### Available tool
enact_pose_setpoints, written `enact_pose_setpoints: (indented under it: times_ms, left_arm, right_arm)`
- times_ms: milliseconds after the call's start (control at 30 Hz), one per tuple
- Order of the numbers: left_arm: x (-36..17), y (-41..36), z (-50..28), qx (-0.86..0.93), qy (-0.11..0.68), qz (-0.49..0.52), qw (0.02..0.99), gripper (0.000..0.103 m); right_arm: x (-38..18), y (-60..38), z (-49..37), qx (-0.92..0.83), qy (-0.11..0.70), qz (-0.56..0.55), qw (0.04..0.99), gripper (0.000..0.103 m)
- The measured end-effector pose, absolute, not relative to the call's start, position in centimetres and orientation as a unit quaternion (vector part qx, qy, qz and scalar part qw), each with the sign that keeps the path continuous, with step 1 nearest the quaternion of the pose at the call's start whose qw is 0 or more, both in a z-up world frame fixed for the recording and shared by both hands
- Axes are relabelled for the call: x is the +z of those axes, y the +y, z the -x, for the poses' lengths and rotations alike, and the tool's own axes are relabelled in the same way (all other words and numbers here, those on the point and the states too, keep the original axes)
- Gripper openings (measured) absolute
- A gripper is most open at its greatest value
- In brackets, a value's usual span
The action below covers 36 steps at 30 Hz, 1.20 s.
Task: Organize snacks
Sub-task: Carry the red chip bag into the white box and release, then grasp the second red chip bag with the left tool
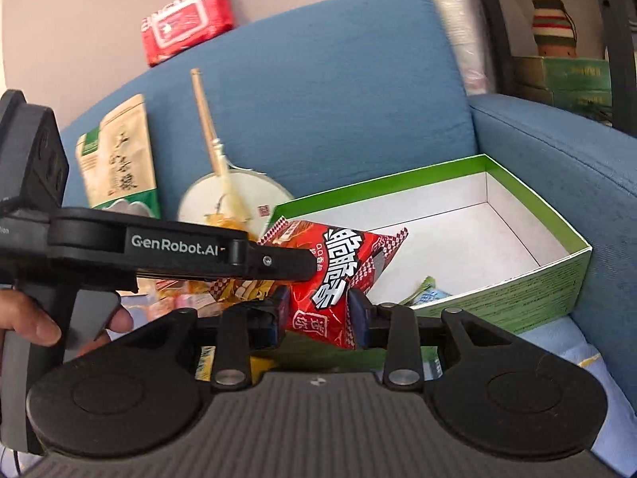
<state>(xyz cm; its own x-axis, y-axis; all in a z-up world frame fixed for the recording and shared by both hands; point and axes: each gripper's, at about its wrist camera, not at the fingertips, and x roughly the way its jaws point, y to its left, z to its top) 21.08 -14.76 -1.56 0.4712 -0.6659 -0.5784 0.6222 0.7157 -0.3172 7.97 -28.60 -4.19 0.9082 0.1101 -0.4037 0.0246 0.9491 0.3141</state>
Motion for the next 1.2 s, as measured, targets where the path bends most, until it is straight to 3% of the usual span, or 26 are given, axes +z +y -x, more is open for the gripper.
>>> enact_pose_setpoints:
  times_ms: [100,133,167,200,233,333,833,1200]
  left_arm:
    - [-1.8,-15.1,-21.6,-0.366,0.347,0.025,0.863,0.066]
    - [-1.9,-15.2,-21.7,-0.360,0.343,0.022,0.867,0.088]
    - [-2.0,-15.2,-21.6,-0.353,0.339,0.017,0.872,0.103]
    - [-2.0,-15.3,-21.5,-0.343,0.336,0.010,0.877,0.103]
    - [-2.0,-15.2,-21.3,-0.330,0.330,0.003,0.885,0.103]
    - [-2.1,-15.0,-20.5,-0.320,0.314,-0.017,0.894,0.103]
    - [0.9,-8.7,-15.1,-0.287,0.308,0.013,0.907,0.103]
    - [-2.6,-1.1,-10.5,-0.244,0.367,0.061,0.895,0.103]
  right_arm:
    - [-4.7,-28.9,-8.5,0.025,0.202,-0.151,0.967,0.059]
    - [-4.9,-28.7,-8.7,0.021,0.197,-0.135,0.971,0.063]
    - [-5.0,-28.5,-9.1,0.016,0.195,-0.114,0.974,0.069]
    - [-5.1,-28.0,-9.2,0.006,0.193,-0.088,0.977,0.095]
    - [-5.3,-27.6,-9.2,-0.008,0.190,-0.065,0.980,0.103]
    - [-5.9,-26.9,-9.0,-0.020,0.185,-0.027,0.982,0.103]
    - [-2.5,-24.5,-2.8,0.013,0.163,-0.049,0.985,0.103]
    - [-6.0,-20.1,0.0,0.076,0.250,-0.087,0.961,0.103]
